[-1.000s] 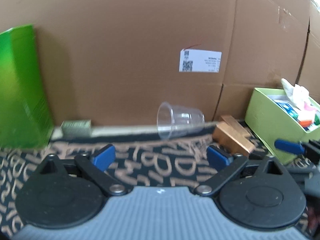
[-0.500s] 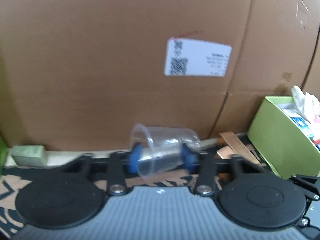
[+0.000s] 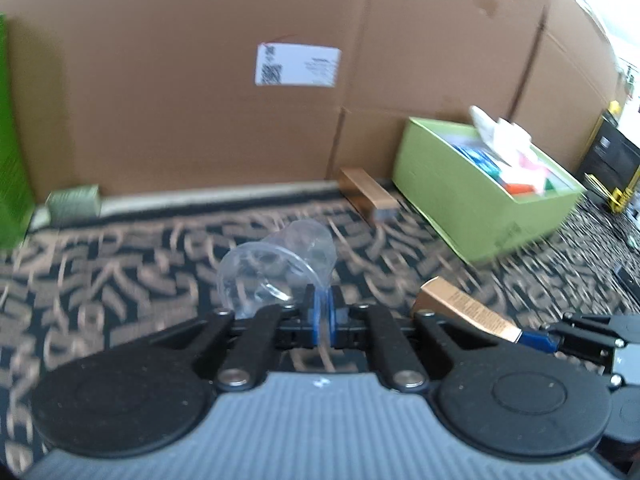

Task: Organize objects
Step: 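Grasp the clear plastic cup with the left tool while the right tool grasps a copper box, then carry the cup and copper box into the shoebox and open both tools, then grasp the grey-green small box with the left tool while the right tool grasps the second copper box, then carry both small boxes into the shoebox and open both tools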

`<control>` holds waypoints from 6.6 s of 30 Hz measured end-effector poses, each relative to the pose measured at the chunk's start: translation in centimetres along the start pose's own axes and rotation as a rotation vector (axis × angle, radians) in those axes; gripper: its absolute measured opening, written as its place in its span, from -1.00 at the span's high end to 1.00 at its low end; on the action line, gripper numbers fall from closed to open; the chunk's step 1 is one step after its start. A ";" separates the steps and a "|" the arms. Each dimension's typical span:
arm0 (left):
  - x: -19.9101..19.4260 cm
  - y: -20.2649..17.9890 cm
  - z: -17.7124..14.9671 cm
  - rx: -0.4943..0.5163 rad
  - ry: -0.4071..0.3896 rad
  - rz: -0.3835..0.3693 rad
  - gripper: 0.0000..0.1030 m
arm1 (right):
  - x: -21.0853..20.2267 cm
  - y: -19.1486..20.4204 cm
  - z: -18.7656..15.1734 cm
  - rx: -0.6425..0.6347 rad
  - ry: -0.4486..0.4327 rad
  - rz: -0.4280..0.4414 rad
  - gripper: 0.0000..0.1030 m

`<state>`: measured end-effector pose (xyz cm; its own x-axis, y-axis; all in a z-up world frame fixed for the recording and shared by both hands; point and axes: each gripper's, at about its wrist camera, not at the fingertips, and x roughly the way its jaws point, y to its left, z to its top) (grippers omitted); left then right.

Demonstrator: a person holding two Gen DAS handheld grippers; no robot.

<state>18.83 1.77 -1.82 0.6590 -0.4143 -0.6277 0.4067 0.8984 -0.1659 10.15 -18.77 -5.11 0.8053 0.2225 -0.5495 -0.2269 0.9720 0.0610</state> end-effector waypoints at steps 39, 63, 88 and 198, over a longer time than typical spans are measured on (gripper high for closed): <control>-1.2 -10.9 7.1 0.109 -0.152 -0.086 0.88 | -5.2 -8.9 3.3 0.130 -0.245 -0.212 0.47; 15.0 -20.8 14.6 0.179 -0.061 -0.090 0.01 | 2.6 -23.0 7.4 0.140 -0.263 -0.331 0.10; 0.8 -14.5 5.9 0.111 -0.136 0.030 -1.00 | -5.4 -13.1 4.0 0.163 -0.208 -0.318 -0.92; -1.2 -13.0 5.6 0.184 -0.123 -0.141 -0.19 | -10.1 -10.8 4.3 0.072 -0.377 -0.221 0.34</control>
<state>16.29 -10.20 5.31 0.6551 -0.5582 -0.5092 0.6009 0.7935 -0.0967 6.83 -31.23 3.39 0.9766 0.0079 -0.2147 0.0011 0.9991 0.0416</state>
